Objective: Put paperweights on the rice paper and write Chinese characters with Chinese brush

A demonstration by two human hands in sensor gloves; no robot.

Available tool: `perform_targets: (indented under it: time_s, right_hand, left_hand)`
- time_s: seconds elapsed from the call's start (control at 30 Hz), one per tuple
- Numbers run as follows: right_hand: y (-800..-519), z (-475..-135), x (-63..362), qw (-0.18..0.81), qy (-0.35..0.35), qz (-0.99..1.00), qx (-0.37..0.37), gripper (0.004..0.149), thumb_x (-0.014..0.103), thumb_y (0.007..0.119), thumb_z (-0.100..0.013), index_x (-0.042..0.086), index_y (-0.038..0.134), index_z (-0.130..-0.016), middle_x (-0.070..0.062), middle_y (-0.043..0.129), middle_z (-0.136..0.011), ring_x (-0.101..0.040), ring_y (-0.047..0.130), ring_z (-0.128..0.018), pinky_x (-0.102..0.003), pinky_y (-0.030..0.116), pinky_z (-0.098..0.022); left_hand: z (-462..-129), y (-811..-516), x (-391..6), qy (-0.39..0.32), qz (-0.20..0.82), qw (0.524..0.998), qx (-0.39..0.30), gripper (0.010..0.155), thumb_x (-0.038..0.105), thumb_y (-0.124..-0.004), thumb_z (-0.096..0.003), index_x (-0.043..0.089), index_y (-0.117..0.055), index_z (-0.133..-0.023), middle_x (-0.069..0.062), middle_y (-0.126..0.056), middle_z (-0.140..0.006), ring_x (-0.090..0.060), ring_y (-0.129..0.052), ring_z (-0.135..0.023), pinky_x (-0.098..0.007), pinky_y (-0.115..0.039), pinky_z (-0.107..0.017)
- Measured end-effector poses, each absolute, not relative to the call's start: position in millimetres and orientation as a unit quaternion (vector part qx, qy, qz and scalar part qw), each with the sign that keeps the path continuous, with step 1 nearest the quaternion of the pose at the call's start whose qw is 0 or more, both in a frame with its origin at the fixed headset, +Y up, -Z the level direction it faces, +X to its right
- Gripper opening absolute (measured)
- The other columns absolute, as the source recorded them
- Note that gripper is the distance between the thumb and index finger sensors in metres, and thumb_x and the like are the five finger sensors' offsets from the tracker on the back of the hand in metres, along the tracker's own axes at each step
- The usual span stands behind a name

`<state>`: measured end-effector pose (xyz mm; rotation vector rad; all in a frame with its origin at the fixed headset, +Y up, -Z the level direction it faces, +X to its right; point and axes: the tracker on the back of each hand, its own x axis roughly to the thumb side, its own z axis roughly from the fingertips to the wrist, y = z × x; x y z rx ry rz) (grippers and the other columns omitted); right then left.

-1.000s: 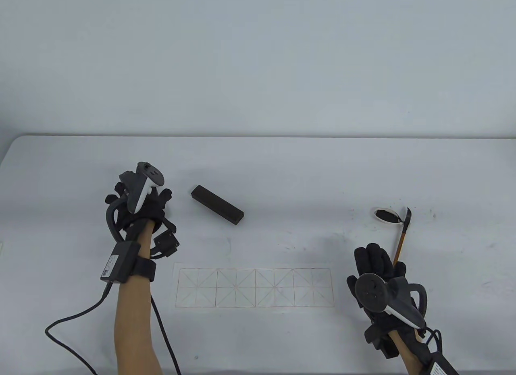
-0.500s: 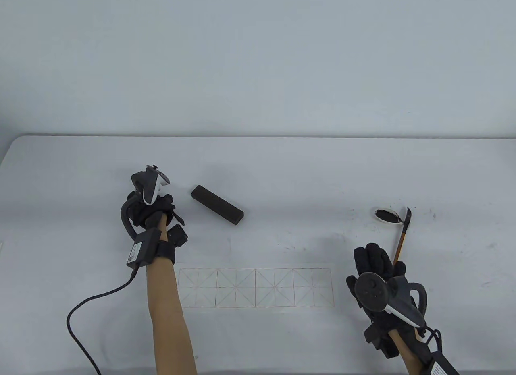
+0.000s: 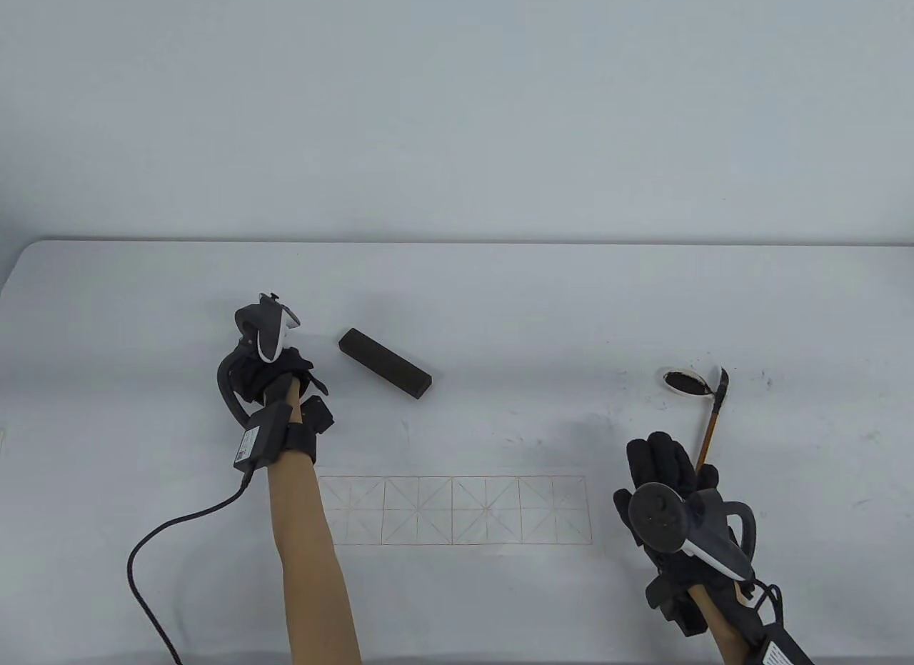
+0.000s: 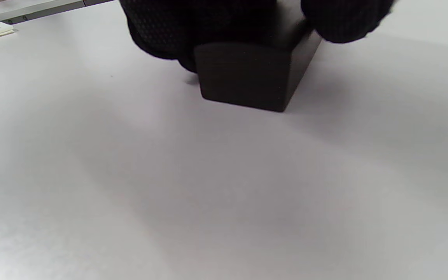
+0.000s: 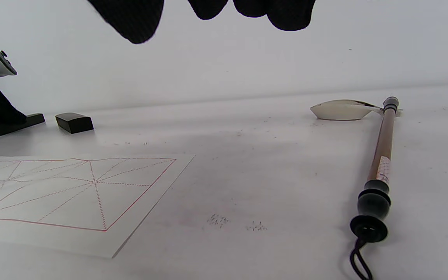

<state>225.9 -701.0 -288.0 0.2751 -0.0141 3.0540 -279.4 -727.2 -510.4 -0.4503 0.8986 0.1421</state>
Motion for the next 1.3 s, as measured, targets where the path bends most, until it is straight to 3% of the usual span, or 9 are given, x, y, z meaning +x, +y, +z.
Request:
perform_targets:
  time_s: [0.37, 0.63, 0.83, 1.0, 1.3]
  right_hand:
    - [-701, -288, 225, 0.039, 0.002, 0.995, 0.092, 0.07, 0.035, 0.063, -0.059, 0.001, 0.03, -0.11, -0.033, 0.024, -0.112, -0.052, 0.038, -0.103, -0.079, 0.036, -0.062]
    - [-701, -288, 226, 0.042, -0.007, 0.995, 0.091, 0.07, 0.035, 0.063, -0.059, 0.001, 0.03, -0.11, -0.033, 0.024, -0.112, -0.052, 0.038, -0.103, -0.079, 0.037, -0.062]
    - [-699, -286, 224, 0.052, -0.019, 0.994, 0.098, 0.07, 0.035, 0.063, -0.059, 0.001, 0.03, -0.11, -0.032, 0.024, -0.112, -0.052, 0.038, -0.103, -0.079, 0.037, -0.062]
    - [-697, -283, 222, 0.053, -0.026, 0.993, 0.103, 0.07, 0.035, 0.063, -0.059, 0.001, 0.03, -0.11, -0.032, 0.024, -0.112, -0.052, 0.038, -0.104, -0.079, 0.036, -0.063]
    - [-695, -282, 224, 0.054, -0.031, 0.993, 0.099, 0.069, 0.035, 0.063, -0.059, 0.001, 0.03, -0.11, -0.032, 0.024, -0.112, -0.052, 0.038, -0.104, -0.079, 0.037, -0.063]
  left_hand:
    - [-507, -723, -284, 0.426, 0.069, 0.88, -0.199, 0.083, 0.065, -0.062, -0.0514, 0.028, -0.037, -0.121, 0.003, -0.06, -0.109, -0.013, -0.08, -0.08, -0.028, -0.071, -0.071]
    - [-477, -689, -283, 0.353, 0.048, 0.93, -0.089, 0.083, 0.064, -0.065, -0.0463, 0.023, -0.049, -0.117, 0.0, -0.07, -0.1, -0.014, -0.087, -0.068, -0.029, -0.079, -0.059]
    - [-427, -667, -274, 0.271, 0.031, 0.962, -0.025, 0.083, 0.064, -0.066, -0.0454, 0.018, -0.054, -0.114, -0.004, -0.074, -0.096, -0.014, -0.092, -0.062, -0.029, -0.082, -0.053]
    - [-379, -666, -267, 0.224, 0.023, 0.974, 0.009, 0.084, 0.064, -0.067, -0.0447, 0.017, -0.056, -0.114, -0.005, -0.075, -0.095, -0.015, -0.092, -0.059, -0.029, -0.083, -0.05]
    - [-318, -688, -257, 0.179, 0.002, 0.984, -0.027, 0.084, 0.064, -0.066, -0.0446, 0.016, -0.058, -0.113, -0.005, -0.077, -0.093, -0.015, -0.093, -0.056, -0.028, -0.084, -0.047]
